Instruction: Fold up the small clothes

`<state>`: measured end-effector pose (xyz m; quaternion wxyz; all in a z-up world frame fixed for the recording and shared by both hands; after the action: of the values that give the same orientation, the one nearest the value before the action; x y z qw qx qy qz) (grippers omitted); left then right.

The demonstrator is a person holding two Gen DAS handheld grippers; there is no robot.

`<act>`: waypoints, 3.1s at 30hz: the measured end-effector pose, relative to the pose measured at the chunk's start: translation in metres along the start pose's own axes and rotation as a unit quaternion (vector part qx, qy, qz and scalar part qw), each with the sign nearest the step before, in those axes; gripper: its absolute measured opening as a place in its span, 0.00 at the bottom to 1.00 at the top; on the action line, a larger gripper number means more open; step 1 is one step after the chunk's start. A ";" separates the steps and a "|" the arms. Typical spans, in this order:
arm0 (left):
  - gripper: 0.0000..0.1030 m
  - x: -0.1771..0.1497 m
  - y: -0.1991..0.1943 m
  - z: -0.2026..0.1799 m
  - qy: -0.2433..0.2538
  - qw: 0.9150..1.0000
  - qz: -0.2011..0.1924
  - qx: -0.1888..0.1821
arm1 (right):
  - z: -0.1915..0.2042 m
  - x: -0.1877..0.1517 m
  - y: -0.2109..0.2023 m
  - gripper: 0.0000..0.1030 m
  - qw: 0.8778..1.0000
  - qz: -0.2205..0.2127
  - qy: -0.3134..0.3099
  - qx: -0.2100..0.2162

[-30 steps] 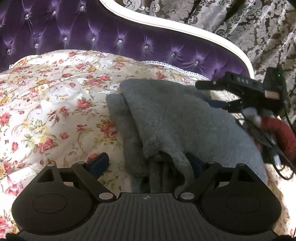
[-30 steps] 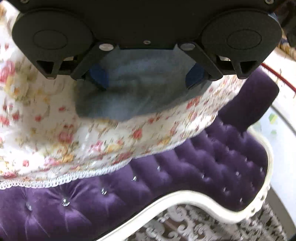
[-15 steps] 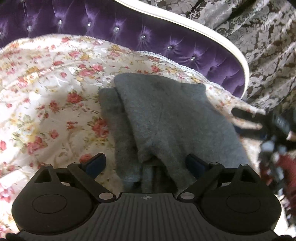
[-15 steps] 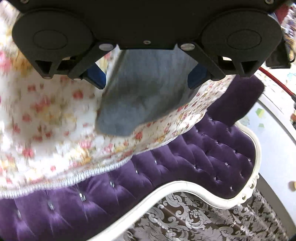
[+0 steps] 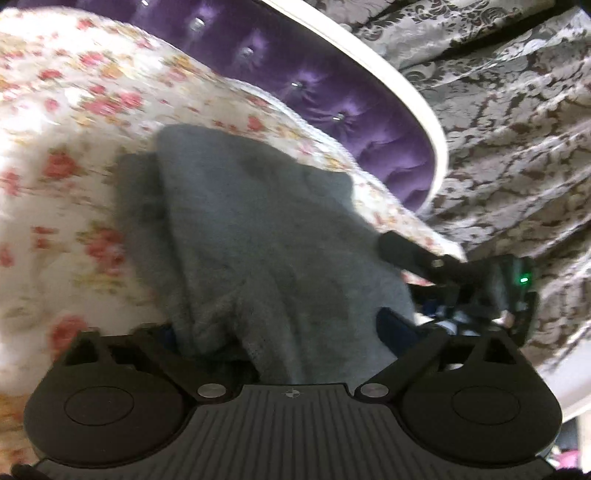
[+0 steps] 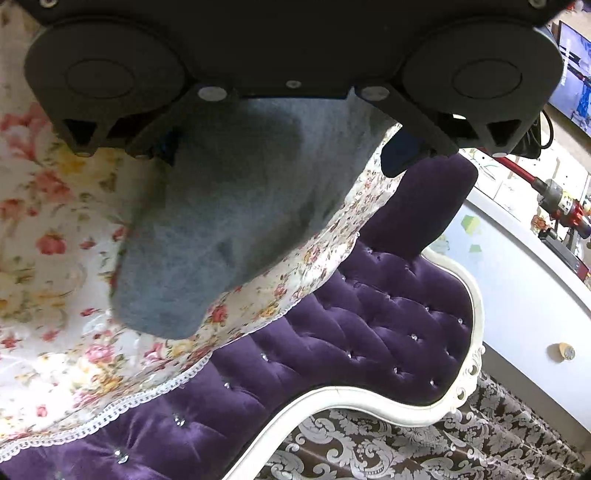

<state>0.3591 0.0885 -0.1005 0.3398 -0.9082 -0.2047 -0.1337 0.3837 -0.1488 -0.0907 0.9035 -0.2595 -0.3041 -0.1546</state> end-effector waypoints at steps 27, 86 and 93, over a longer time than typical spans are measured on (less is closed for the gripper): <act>0.38 -0.163 -0.094 -0.068 0.076 0.997 0.016 -0.016 | 0.127 -0.104 -0.120 0.61 0.993 0.011 -0.047 -0.112; 0.52 -0.148 -0.110 -0.024 0.019 0.992 -0.097 0.077 | 0.113 -0.159 -0.118 0.52 0.960 0.000 -0.168 -0.225; 0.57 -0.121 -0.100 -0.013 -0.031 0.994 -0.085 0.057 | 0.116 -0.156 -0.114 0.54 0.957 0.002 -0.184 -0.225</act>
<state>0.2045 0.1143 -0.0810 0.3722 -0.8703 -0.2986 -0.1219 0.1594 -0.1575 -0.0675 0.7502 -0.4811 -0.4219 -0.1664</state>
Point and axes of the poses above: each gripper's, at about its wrist camera, not at the fingertips, and y roughly the way its jaws point, z to its left, x to its top, the point moved 4 cm from there along y, roughly the way its jaws point, and after that the axes turned 7 degrees about -y, right-handed, at the moved point
